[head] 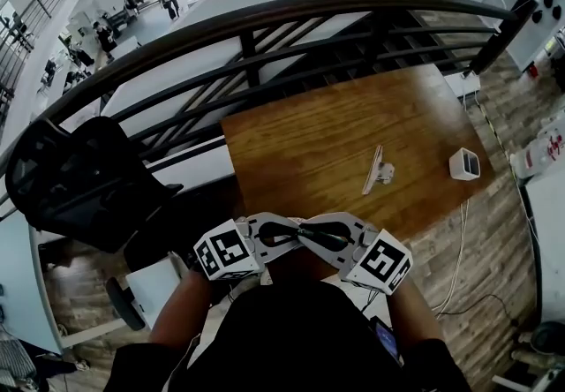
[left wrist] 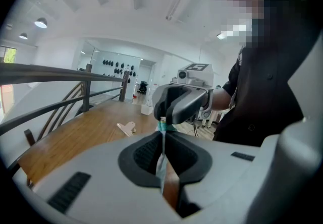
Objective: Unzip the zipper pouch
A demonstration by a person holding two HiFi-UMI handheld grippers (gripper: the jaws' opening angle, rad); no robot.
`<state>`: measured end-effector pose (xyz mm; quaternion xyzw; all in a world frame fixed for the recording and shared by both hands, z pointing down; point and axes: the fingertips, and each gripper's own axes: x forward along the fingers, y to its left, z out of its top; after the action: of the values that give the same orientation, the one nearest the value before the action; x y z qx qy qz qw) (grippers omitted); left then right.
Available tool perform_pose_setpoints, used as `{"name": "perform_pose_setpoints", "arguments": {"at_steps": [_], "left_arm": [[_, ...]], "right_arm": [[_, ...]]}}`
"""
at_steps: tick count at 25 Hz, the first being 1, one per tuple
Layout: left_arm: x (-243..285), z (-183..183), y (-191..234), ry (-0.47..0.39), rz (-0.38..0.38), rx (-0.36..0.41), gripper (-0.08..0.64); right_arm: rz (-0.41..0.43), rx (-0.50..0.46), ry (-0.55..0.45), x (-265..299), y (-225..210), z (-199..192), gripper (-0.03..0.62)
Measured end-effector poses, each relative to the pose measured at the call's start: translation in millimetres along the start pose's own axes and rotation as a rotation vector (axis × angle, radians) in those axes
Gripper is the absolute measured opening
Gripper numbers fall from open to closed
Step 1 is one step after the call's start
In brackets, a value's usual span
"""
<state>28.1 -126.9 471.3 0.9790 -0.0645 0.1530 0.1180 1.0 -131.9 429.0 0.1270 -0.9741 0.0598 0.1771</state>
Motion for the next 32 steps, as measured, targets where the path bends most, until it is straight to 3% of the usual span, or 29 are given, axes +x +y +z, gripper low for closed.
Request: {"name": "perform_pose_setpoints", "arguments": {"at_steps": [10,15,22,32], "left_arm": [[0,2,4,-0.010,0.009,-0.010,0.023],[-1,13,8,-0.062,0.031,-0.021,0.023],[-1,15,17,-0.070,0.079,0.000,0.023],[4,18,15,-0.012,0.079,0.095,0.023]], "right_arm": [[-0.076,0.063,-0.109,-24,-11,2,0.035],[-0.148,0.126,-0.128,-30,-17,-7,0.038],[-0.214,0.448,-0.227,-31,-33,-3,0.031],[-0.157,0.866,-0.307,-37,-46,-16,0.003]]}}
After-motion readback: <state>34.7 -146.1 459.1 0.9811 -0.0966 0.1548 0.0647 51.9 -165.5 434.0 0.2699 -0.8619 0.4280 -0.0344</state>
